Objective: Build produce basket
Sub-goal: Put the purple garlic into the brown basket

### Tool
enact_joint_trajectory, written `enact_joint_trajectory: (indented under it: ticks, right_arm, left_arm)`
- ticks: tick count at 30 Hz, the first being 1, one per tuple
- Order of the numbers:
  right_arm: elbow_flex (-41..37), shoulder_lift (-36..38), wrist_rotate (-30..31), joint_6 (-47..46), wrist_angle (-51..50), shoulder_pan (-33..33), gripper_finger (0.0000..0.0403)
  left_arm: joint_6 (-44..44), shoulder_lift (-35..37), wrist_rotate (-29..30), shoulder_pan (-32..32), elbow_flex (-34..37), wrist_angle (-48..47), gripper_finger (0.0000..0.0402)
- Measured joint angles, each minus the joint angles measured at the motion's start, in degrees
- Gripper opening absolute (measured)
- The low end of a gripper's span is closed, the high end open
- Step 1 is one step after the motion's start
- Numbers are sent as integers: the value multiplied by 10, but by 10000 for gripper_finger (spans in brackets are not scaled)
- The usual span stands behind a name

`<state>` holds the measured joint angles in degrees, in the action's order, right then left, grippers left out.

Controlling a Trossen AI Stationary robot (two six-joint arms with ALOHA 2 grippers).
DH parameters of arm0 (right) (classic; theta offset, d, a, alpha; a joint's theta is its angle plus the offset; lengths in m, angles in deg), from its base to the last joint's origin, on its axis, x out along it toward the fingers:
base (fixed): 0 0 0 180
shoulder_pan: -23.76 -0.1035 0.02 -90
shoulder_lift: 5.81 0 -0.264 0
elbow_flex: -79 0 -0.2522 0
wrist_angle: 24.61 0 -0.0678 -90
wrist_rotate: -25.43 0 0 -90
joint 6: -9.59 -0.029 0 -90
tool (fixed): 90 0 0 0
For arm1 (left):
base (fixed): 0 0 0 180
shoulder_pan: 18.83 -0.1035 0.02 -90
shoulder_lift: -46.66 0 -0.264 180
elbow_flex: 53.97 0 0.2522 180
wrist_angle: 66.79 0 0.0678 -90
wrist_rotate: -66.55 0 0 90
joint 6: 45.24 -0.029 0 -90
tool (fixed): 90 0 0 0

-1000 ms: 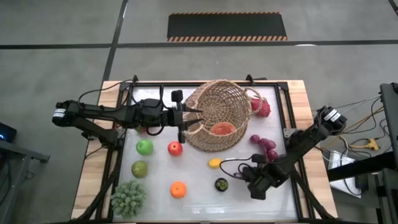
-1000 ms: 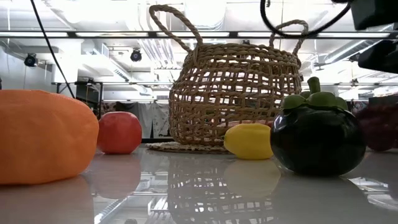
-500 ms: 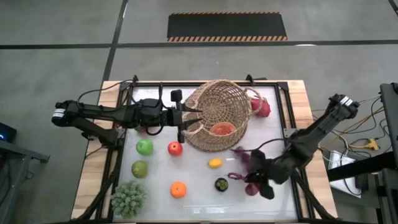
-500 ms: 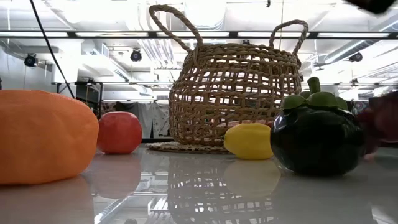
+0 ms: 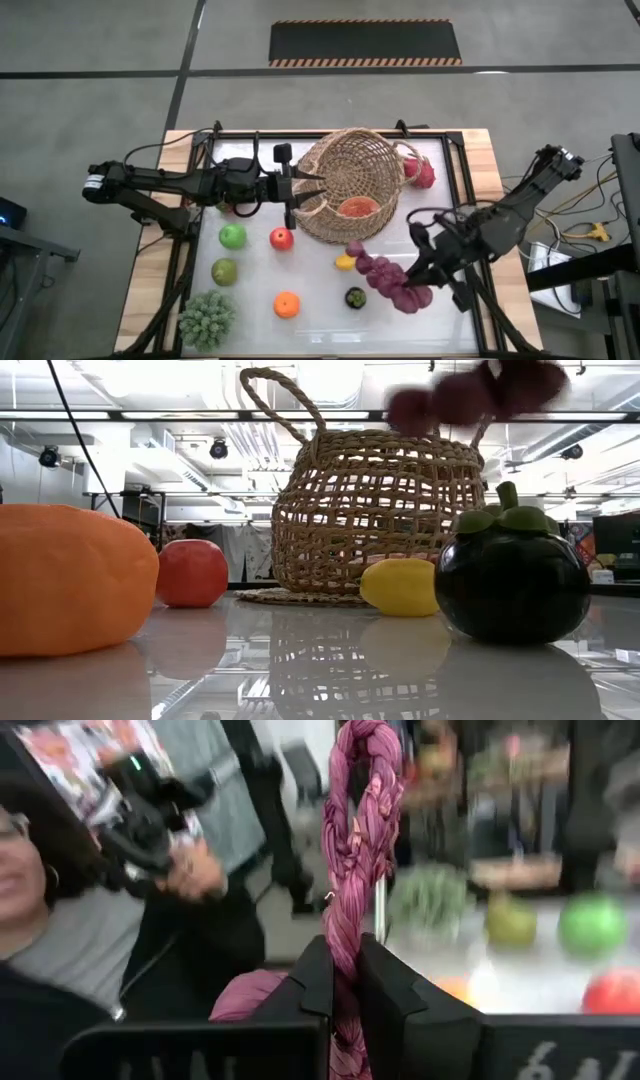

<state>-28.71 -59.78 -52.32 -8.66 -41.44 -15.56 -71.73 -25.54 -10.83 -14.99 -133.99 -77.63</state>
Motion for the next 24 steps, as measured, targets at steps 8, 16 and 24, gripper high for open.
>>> enact_joint_trajectory:
  ticks: [8,16,24]
  right_arm:
    - [54,6,82,155,8,38,13]
    - [87,0,162,183,-9,111,13]
    - [80,-10,165,102,-16,222,13]
  left_arm:
    - [-5,1,0,0,0,6,102]
    - [-22,7,0,0,0,12,102]
    - [-24,11,0,0,1,11,102]
